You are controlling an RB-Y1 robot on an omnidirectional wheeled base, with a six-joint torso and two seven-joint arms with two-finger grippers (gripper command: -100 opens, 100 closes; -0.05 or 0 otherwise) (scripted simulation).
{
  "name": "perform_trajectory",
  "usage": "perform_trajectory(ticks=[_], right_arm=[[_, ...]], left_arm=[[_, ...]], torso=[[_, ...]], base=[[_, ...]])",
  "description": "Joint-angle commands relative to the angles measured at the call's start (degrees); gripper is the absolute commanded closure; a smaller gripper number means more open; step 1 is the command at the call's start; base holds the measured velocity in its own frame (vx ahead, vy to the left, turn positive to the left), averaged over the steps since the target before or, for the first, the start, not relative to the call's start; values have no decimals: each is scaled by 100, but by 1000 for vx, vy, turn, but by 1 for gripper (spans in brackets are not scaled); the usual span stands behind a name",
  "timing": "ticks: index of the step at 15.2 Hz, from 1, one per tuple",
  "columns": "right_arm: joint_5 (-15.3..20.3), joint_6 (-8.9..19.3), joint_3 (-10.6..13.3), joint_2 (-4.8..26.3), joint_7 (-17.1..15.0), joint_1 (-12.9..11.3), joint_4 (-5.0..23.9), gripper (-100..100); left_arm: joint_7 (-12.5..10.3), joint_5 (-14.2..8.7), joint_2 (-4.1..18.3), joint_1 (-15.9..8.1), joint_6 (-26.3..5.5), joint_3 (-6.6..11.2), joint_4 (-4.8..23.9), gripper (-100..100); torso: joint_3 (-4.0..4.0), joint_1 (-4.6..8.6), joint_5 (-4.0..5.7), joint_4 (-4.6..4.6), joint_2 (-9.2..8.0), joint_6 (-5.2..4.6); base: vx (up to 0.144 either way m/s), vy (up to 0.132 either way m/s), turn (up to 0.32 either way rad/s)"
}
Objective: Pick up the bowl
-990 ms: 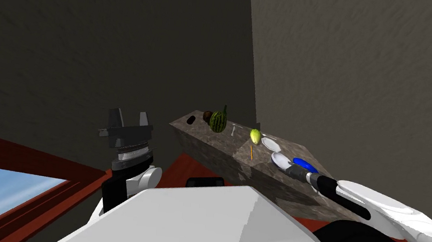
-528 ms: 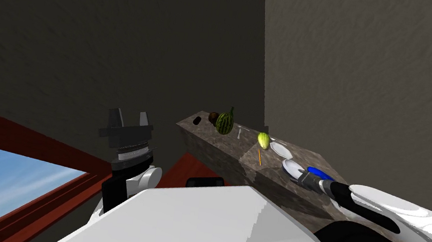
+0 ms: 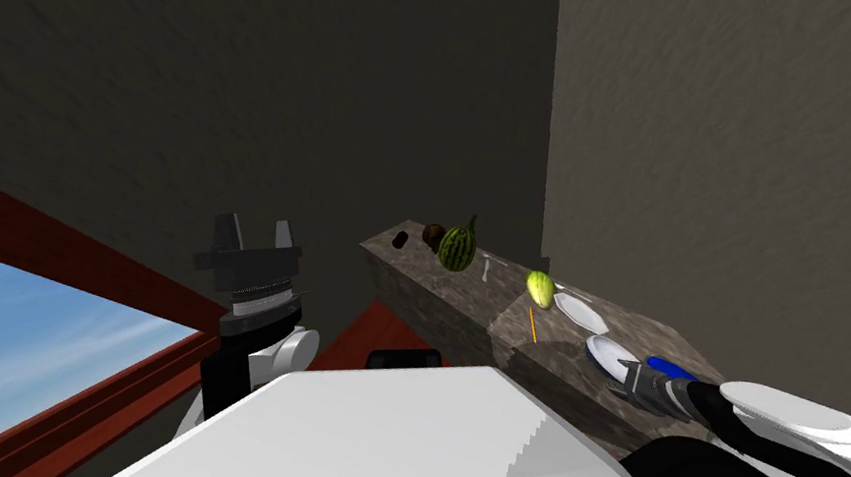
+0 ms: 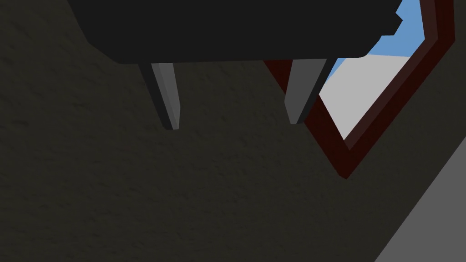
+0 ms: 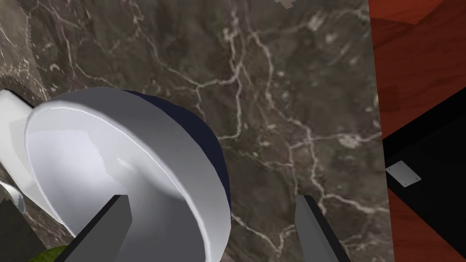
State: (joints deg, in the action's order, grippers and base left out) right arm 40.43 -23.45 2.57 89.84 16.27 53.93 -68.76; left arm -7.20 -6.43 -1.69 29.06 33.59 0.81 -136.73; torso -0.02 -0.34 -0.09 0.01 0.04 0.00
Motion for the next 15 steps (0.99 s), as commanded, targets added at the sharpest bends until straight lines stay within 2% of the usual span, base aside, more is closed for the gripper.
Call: perform_trajectory(ticks=[1,6,7,8,12,13,15], right_arm=[[-5,17,-79,95,-4,205,-50,-100],[89,199,166,-360,152,19,6,-100],[78,106,142,-268,115,-25,60,-100],[84,106,154,-292,136,-38,76,100],[85,100,155,-289,140,-37,72,100],[36,94,38,-130,76,92,-20,100],[-6,11,-65,54,14,151,-40,100]], left_arm=[[0,0,0,0,0,0,0,0],[0,0,1,0,0,1,0,0],[0,0,1,0,0,1,0,0],[0,0,1,0,0,1,0,0],[0,0,1,0,0,1,0,0],[0,0,1,0,0,1,0,0],[0,0,0,0,0,1,0,0]], torso=[[0,0,0,0,0,0],[7,46,13,-3,-13,-1],[14,43,13,-6,-25,-3],[17,40,11,-7,-29,-3],[16,33,9,-7,-26,-4],[16,33,8,-8,-26,-5],[17,23,0,-8,-27,-10]], base=[[39,37,42],[18,-21,73],[-14,-12,33],[0,0,0],[0,0,0],[8,5,-82],[-4,28,-128]])
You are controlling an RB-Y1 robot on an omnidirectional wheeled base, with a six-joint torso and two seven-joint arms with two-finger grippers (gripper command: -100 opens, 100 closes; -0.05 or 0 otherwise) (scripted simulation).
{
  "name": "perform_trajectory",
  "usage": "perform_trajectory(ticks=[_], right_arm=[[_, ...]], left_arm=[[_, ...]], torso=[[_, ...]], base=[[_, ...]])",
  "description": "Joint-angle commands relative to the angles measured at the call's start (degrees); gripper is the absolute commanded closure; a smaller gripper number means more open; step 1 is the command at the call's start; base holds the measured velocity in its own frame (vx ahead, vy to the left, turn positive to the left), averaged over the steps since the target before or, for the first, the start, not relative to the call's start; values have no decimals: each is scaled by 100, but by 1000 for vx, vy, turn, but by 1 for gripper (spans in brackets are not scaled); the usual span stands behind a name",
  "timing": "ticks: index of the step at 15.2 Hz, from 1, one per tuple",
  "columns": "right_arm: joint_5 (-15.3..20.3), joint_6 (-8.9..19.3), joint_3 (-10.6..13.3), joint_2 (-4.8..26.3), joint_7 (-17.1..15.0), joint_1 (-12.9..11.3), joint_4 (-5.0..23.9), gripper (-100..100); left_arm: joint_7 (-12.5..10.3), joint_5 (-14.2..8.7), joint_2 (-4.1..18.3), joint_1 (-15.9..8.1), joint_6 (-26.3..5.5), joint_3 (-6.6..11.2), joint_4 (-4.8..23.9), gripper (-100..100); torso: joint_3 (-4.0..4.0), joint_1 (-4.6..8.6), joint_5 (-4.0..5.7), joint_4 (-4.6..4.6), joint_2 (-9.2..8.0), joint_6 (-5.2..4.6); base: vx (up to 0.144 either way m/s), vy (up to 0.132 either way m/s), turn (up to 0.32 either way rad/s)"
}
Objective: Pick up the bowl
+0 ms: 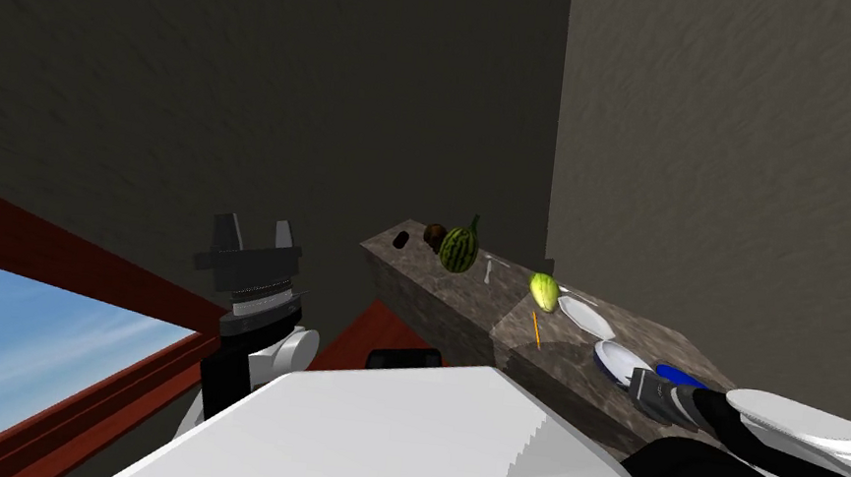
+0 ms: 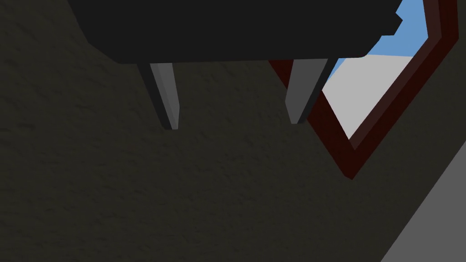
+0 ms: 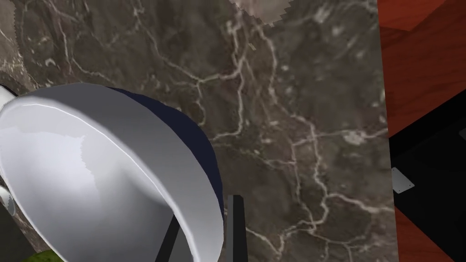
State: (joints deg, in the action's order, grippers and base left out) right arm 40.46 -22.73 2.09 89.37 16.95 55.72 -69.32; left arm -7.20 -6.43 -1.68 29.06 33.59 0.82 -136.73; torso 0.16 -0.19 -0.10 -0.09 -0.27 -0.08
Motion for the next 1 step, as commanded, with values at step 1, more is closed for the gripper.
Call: perform_trajectory(ticks=[1], right_arm=[[0,0,0,0,0,0,0,100]], left_arm=[[0,0,0,0,0,0,0,0]], torso=[[0,0,0,0,0,0]], base=[[-12,27,-42]])
